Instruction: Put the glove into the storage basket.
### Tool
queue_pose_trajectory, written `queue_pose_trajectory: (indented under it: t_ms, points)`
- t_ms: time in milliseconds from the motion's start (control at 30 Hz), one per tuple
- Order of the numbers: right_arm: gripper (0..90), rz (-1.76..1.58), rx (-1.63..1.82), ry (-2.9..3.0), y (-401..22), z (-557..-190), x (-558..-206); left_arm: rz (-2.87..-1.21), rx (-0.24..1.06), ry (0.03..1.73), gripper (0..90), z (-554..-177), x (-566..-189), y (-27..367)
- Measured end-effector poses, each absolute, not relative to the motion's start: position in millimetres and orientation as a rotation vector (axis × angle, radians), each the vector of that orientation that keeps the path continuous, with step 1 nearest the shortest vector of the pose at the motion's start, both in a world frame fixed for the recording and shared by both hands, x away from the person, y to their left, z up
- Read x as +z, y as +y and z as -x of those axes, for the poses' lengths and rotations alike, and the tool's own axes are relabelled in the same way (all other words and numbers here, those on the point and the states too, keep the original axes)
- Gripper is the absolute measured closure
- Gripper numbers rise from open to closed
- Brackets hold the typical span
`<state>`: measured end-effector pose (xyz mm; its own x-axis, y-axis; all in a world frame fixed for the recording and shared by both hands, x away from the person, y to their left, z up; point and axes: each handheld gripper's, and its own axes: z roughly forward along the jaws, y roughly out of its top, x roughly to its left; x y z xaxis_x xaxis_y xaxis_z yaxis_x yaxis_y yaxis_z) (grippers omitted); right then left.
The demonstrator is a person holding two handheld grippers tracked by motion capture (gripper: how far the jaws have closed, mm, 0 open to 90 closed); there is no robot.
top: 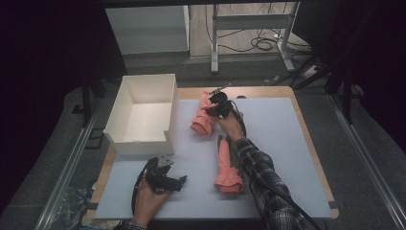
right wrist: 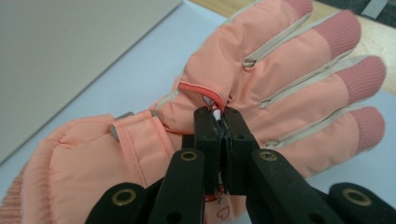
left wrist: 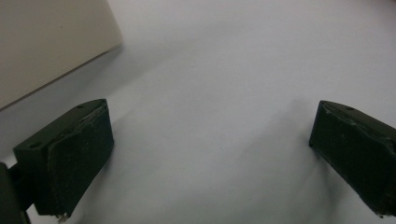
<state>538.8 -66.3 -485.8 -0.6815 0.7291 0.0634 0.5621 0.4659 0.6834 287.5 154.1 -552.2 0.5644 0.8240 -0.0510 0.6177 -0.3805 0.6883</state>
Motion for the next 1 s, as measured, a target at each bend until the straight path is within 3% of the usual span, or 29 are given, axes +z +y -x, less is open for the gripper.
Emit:
queue_pose_trajectory:
  t_ms: [467, 1000]
  points:
    - [85.8, -0.954, 1.16, 2.524, -81.8, -502.3, -430.3, -2.127, 0.397, 1.148, 0.0, -287.5, -552.3, 154.2]
    - [85.6, -0.843, 1.179, 2.529, -109.8, -451.0, -405.4, -2.128, 0.398, 1.147, 0.0, -287.5, -552.2, 154.2]
